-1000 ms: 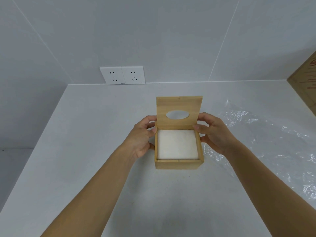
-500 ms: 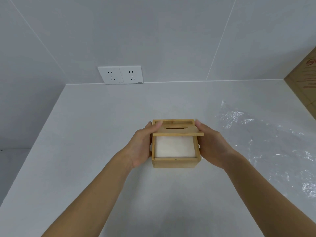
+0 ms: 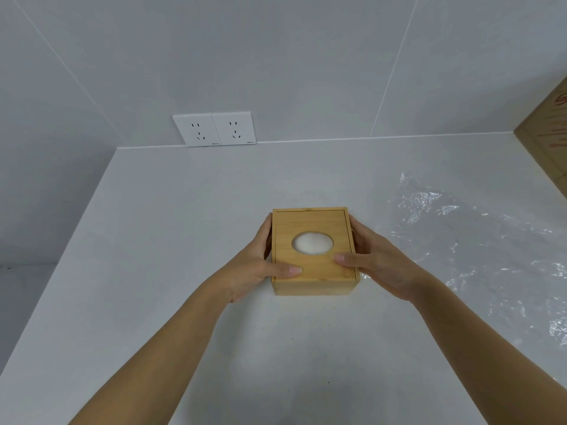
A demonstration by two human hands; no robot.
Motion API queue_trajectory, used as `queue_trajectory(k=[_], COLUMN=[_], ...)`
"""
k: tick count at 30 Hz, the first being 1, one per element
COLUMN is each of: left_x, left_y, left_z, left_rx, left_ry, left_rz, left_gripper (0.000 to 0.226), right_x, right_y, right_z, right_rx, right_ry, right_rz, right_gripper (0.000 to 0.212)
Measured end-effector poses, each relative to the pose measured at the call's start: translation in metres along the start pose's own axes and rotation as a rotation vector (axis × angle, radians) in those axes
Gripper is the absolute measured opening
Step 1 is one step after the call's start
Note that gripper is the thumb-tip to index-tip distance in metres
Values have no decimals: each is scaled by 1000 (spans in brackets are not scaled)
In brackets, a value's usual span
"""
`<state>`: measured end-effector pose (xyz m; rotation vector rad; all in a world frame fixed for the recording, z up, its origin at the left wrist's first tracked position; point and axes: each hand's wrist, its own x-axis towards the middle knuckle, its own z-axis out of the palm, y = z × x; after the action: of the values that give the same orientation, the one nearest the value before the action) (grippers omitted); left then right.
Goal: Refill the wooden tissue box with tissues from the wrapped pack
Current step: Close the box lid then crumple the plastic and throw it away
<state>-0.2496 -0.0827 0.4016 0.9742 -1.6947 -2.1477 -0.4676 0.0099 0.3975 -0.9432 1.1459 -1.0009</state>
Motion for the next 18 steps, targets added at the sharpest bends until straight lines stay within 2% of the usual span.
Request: queue_trajectory(k=[5, 8, 11, 14, 16, 18], left_x=[0, -1, -3, -5, -6, -6], left_y=[1, 2, 9, 21, 33, 43], left_z=[0, 0, -2, -8, -9, -6], left_rx=[43, 86, 198, 338, 384, 454], left_ry=[28, 51, 7, -17, 127, 315], left_rz=[-12, -21, -51, -97, -128, -72], left_gripper=[103, 95, 95, 97, 94, 96], right_x=[1, 0, 0, -1, -3, -8], right_y=[1, 0, -2, -6, -11, -18], right_z=[-2, -1, -2, -5, -6, -8], right_rx=[-6, -35, -87, -230, -357, -468], right_ry=[-5, -8, 7, 57, 150, 220], right_rz=[2, 1, 11, 89, 150, 122], right_gripper=[64, 63, 65, 83, 102, 103])
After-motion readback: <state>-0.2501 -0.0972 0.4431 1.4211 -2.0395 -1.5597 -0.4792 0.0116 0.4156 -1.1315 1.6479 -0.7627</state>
